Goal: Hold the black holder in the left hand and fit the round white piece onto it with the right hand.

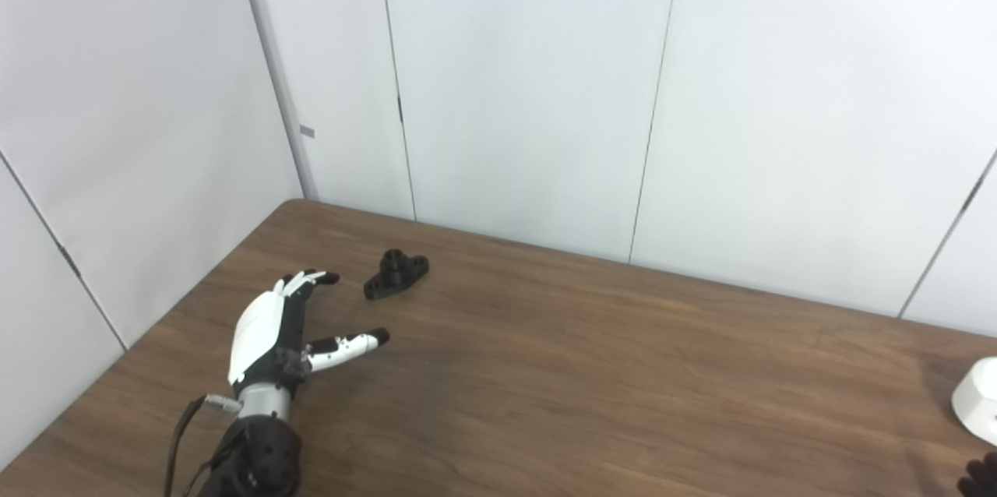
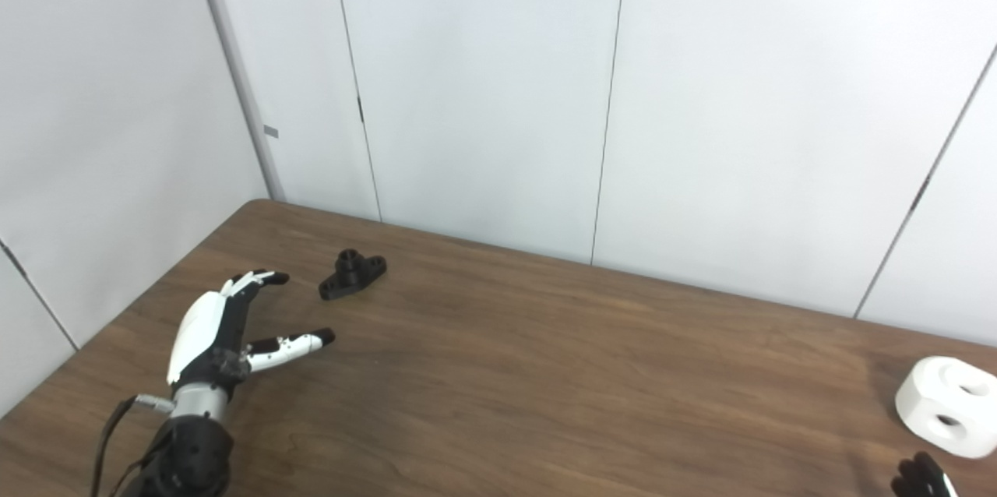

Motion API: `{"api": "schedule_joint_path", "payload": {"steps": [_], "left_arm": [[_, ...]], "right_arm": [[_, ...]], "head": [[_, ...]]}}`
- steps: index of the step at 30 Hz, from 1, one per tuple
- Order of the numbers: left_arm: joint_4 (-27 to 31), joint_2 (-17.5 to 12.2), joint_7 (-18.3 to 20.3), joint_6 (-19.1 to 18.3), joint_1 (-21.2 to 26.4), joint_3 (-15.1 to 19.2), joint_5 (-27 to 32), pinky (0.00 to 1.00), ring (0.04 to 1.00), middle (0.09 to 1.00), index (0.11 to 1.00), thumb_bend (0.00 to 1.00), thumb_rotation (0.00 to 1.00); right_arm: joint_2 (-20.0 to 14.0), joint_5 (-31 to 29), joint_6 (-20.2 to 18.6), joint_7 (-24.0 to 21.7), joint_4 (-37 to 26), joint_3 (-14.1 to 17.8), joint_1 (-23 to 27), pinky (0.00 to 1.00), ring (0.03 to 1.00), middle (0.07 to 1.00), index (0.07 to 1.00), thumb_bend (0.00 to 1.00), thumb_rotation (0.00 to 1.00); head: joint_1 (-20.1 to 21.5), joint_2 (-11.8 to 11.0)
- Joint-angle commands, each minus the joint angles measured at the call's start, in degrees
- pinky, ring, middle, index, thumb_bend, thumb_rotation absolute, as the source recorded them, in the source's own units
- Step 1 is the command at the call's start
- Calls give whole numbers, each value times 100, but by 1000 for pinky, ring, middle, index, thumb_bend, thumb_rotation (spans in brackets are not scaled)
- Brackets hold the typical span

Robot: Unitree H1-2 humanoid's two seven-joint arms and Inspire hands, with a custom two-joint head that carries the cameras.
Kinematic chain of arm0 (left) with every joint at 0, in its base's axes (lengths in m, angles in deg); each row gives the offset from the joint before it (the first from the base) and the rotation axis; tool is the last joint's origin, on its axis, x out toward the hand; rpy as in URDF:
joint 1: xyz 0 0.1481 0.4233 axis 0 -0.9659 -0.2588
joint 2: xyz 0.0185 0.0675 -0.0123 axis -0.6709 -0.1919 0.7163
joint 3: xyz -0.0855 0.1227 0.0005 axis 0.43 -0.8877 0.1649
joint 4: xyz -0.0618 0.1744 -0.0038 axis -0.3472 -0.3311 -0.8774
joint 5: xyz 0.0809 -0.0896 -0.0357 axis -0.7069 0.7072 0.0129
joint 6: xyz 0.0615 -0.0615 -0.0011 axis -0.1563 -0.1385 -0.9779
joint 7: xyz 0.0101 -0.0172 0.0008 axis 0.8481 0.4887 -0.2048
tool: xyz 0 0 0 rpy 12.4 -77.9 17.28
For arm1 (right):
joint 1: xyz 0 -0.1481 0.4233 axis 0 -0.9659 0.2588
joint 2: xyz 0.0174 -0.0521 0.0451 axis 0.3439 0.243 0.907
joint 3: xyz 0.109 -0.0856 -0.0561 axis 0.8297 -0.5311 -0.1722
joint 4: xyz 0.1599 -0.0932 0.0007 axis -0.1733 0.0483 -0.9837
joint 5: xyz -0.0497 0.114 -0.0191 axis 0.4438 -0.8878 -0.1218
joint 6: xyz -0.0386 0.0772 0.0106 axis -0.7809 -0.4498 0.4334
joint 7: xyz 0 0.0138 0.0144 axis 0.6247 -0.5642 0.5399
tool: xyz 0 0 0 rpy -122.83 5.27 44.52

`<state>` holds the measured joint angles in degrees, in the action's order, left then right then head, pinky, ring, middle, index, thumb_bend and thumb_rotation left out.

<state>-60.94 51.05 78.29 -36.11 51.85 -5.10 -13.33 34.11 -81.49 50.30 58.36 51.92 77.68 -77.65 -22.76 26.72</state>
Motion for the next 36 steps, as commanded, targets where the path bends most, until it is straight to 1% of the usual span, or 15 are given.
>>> {"api": "schedule_joint_path", "payload": {"steps": [1, 8, 10, 13, 14, 16, 17, 22, 24, 25, 28, 34, 36], "left_arm": [[-101, -249, -207, 49, 318, -10, -143, 1000, 992, 931, 815, 930, 330], [-592, -420, -157, -104, 783, -165, -179, 1000, 992, 935, 817, 913, 358], [-713, -444, -171, -127, 900, -219, -187, 1000, 990, 933, 816, 913, 348], [-960, -523, -90, -177, 1104, -341, -160, 1000, 988, 931, 814, 905, 340], [-1038, -544, -30, -245, 1187, -393, -151, 1000, 992, 934, 820, 902, 349], [-1169, -570, 23, -334, 1318, -471, -125, 976, 996, 936, 829, 892, 345], [-1253, -581, 25, -335, 1381, -505, -111, 968, 997, 936, 830, 890, 341], [-1748, -637, -69, -235, 1667, -655, -86, 993, 997, 932, 821, 896, 313], [-1931, -663, -92, -189, 1756, -706, -80, 999, 997, 931, 818, 900, 307], [-2033, -678, -99, -182, 1805, -736, -81, 1000, 999, 933, 820, 898, 309], [-2344, -705, -177, -150, 1961, -799, -73, 1000, 998, 939, 819, 894, 293], [-2883, -765, -369, -44, 2205, -894, -63, 1000, 995, 938, 810, 886, 273], [-3023, -802, -418, -27, 2259, -948, -69, 1000, 990, 932, 806, 886, 274]], "right_arm": [[72, -37, 74, 6, 179, -27, -121, 1000, 958, 954, 962, 735, 972], [84, -14, 74, 12, 150, -43, -146, 1000, 953, 951, 961, 726, 973], [88, -26, 84, 6, 154, -47, -147, 1000, 951, 951, 960, 711, 972], [99, -21, 152, 4, 196, -48, -147, 999, 946, 945, 955, 705, 971], [98, -8, 125, 11, 178, -52, -152, 997, 946, 945, 956, 707, 972], [98, 7, 99, 22, 167, -54, -154, 995, 945, 945, 952, 718, 978], [95, 22, 104, 23, 170, -58, -152, 997, 945, 945, 951, 718, 979], [103, 25, 128, 21, 193, -64, -142, 994, 946, 942, 948, 724, 976], [56, 49, 159, -32, 237, -96, -124, 996, 950, 945, 951, 727, 984], [25, 54, 143, -62, 253, -113, -111, 999, 969, 963, 967, 751, 994], [-25, 47, 101, -81, 272, -141, -96, 1000, 983, 978, 980, 789, 1000], [-35, 9, 67, -70, 219, -159, -112, 1000, 977, 974, 980, 768, 1000], [-30, -5, 45, -65, 215, -155, -117, 1000, 981, 975, 981, 775, 1000]], "head": [[-2, 21], [20, 35], [20, 44], [30, 47], [35, 46], [41, 47], [49, 46], [79, 41], [92, 40], [92, 40], [107, 35], [130, 36], [137, 36]]}}
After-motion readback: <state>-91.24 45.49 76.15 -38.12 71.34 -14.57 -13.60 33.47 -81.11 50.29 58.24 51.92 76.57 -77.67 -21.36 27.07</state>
